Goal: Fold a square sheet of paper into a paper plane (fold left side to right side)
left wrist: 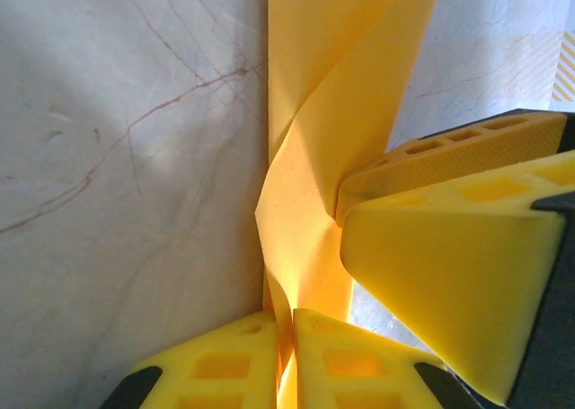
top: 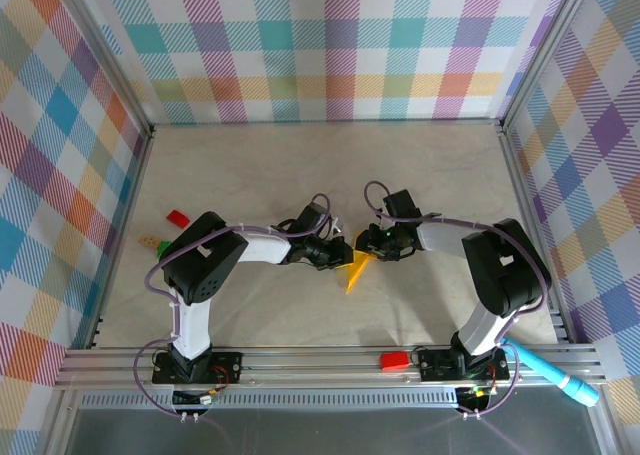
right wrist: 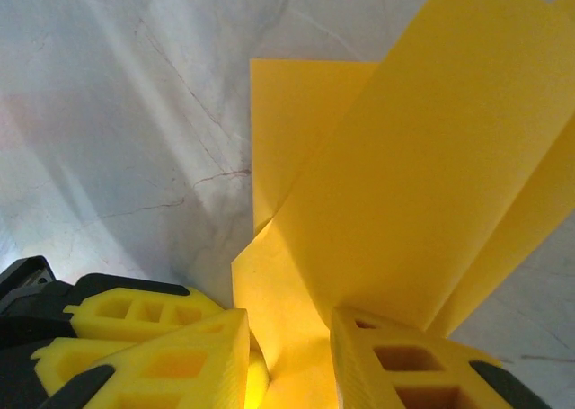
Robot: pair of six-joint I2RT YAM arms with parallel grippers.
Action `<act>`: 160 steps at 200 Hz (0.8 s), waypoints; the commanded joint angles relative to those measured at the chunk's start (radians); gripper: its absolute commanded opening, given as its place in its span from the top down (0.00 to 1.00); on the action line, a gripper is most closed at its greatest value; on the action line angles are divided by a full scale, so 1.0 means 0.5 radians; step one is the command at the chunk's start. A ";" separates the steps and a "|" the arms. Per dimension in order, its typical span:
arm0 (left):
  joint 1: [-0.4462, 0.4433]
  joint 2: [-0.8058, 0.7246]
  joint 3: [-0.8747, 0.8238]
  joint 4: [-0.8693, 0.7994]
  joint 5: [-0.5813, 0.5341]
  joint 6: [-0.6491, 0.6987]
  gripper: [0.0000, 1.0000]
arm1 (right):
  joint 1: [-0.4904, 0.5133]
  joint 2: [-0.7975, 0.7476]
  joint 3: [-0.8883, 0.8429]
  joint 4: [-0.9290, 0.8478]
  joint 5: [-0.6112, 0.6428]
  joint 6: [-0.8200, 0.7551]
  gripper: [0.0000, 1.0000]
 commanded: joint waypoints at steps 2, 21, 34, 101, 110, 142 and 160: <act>-0.035 0.173 -0.025 -0.138 -0.186 0.041 0.89 | 0.010 -0.048 -0.055 -0.026 0.024 -0.005 0.69; -0.036 0.182 -0.018 -0.139 -0.186 0.038 0.89 | 0.009 -0.062 -0.080 -0.009 0.032 0.009 0.69; -0.038 0.188 -0.015 -0.139 -0.185 0.034 0.89 | 0.010 -0.065 -0.110 0.020 0.034 0.020 0.69; 0.023 -0.089 -0.145 -0.038 -0.225 0.015 0.90 | 0.006 0.034 -0.258 0.126 0.026 -0.050 0.86; 0.046 -0.150 -0.168 -0.038 -0.226 0.013 0.90 | 0.011 0.045 -0.266 0.144 0.016 -0.086 0.88; 0.102 -0.366 -0.208 -0.093 -0.223 0.036 0.86 | 0.015 0.096 -0.197 0.089 -0.013 -0.276 0.90; 0.118 -0.485 -0.216 -0.174 -0.253 0.068 0.85 | 0.021 0.123 -0.154 0.067 -0.025 -0.353 0.90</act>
